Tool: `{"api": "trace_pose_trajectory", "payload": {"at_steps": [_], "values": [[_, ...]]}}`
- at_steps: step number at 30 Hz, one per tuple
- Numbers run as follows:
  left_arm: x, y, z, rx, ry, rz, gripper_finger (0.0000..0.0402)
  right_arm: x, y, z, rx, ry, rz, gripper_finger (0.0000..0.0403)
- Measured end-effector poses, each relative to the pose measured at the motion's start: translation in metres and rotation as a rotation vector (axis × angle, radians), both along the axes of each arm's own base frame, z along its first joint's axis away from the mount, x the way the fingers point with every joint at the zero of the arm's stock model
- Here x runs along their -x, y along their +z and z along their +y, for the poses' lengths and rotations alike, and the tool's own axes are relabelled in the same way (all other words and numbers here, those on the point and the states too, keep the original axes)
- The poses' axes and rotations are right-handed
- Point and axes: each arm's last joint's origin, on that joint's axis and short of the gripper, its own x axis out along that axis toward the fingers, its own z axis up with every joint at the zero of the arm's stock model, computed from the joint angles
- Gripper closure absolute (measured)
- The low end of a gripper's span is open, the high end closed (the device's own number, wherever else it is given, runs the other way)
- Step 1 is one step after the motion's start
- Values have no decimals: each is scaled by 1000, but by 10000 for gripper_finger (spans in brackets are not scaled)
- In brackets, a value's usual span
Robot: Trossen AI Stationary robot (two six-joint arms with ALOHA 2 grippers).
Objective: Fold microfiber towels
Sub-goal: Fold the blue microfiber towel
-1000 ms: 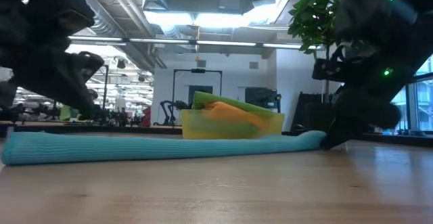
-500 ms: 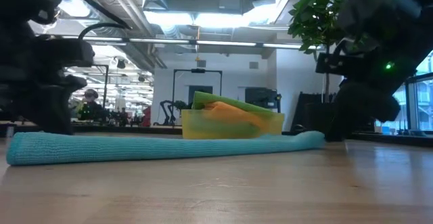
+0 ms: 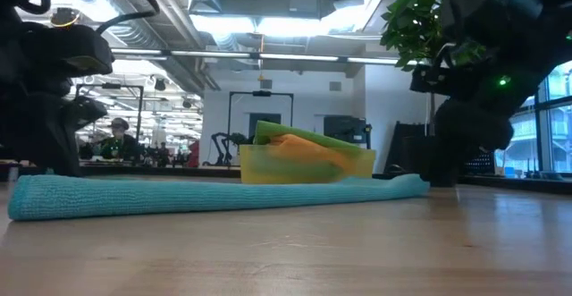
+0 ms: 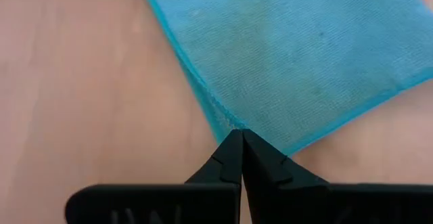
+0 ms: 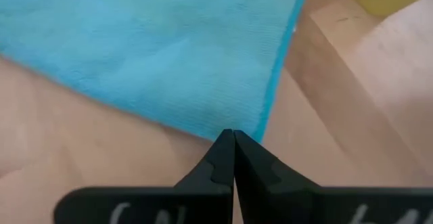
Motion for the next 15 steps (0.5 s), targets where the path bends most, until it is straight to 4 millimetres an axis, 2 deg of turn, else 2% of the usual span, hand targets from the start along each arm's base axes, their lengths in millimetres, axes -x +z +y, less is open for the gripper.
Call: {"api": "trace_pose_trajectory", "payload": {"at_steps": [7,11,15], "values": [[-1,-10,-10,0,-34,18,401,-4,0,-18,29,-30,32,397],[0,-8,-8,-111,-8,82,401,-6,0,-27,46,-34,52,397],[0,2,-4,-219,24,130,401,-6,0,-28,58,-17,67,397]]}}
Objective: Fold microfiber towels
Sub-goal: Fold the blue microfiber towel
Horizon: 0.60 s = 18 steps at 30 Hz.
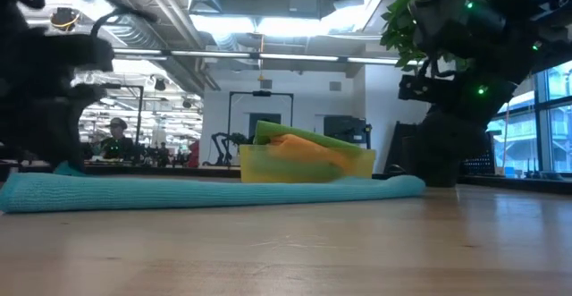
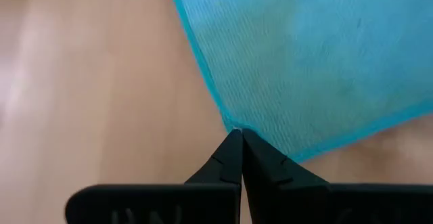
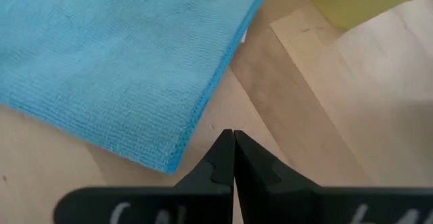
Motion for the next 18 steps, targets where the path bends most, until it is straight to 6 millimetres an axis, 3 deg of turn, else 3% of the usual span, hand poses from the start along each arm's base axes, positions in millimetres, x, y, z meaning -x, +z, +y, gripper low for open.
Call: {"api": "trace_pose_trajectory", "payload": {"at_steps": [5,11,18], "values": [[-3,15,0,-48,13,50,401,2,9,9,-3,38,-43,397],[-13,31,-6,-80,-2,-9,401,2,19,32,-38,134,-148,397],[-13,21,-3,-57,-9,-27,401,-6,2,48,-142,211,-135,397]]}}
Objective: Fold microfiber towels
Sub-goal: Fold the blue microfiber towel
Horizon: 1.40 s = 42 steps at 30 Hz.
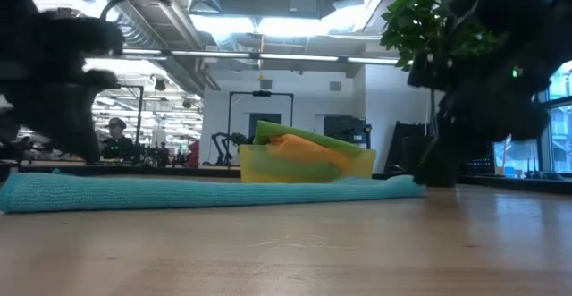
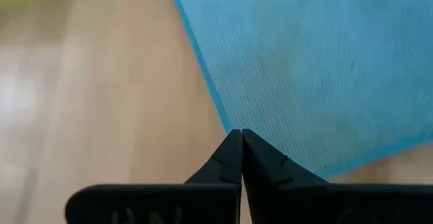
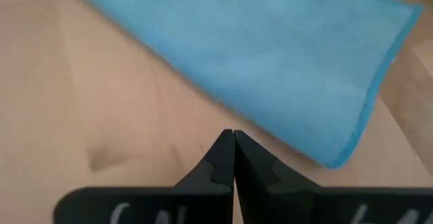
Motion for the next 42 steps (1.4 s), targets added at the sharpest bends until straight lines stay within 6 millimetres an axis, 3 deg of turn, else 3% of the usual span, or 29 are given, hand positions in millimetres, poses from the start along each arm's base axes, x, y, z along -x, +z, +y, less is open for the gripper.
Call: {"api": "trace_pose_trajectory", "payload": {"at_steps": [5,10,20,27,35,39,42], "values": [[5,-12,4,62,-3,42,401,-1,-17,-7,37,-29,84,397],[4,-21,3,177,-32,46,401,-5,-18,-16,58,-81,74,397],[-18,-39,-12,313,-104,-5,401,-8,-18,-53,162,-186,123,397],[-40,-35,-34,381,-224,-52,401,-9,-15,-66,217,-154,161,397],[-75,-23,-77,414,-491,-96,400,4,7,-37,113,28,153,397],[-86,-11,-84,377,-554,-127,400,4,23,-9,54,128,-8,397],[-89,6,-85,334,-597,-147,400,-6,36,21,-3,305,-217,392]]}}
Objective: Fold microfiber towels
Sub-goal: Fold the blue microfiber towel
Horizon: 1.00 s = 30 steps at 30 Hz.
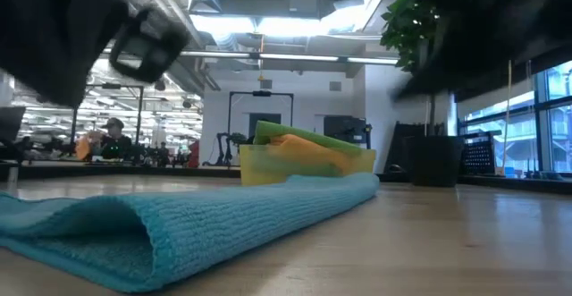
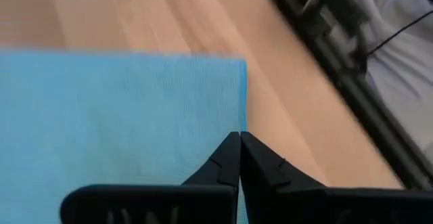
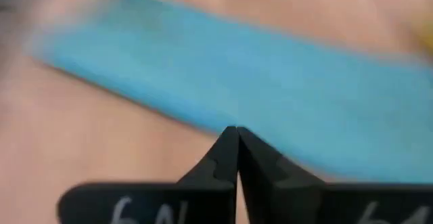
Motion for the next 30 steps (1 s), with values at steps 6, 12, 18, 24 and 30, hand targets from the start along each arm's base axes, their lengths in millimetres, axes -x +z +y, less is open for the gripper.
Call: {"api": "trace_pose_trajectory", "payload": {"at_steps": [6,12,18,24,30], "values": [[4,26,5,-37,-5,-102,400,-16,8,53,30,302,-257,337],[5,23,12,-20,28,-100,400,-54,-4,94,170,422,-225,247],[10,11,18,1,79,-55,400,-83,-21,115,264,476,-92,199],[13,2,24,16,129,-45,400,-100,-29,128,311,538,-66,205],[13,-3,31,18,148,-49,400,-109,-40,133,353,583,-45,207]]}}
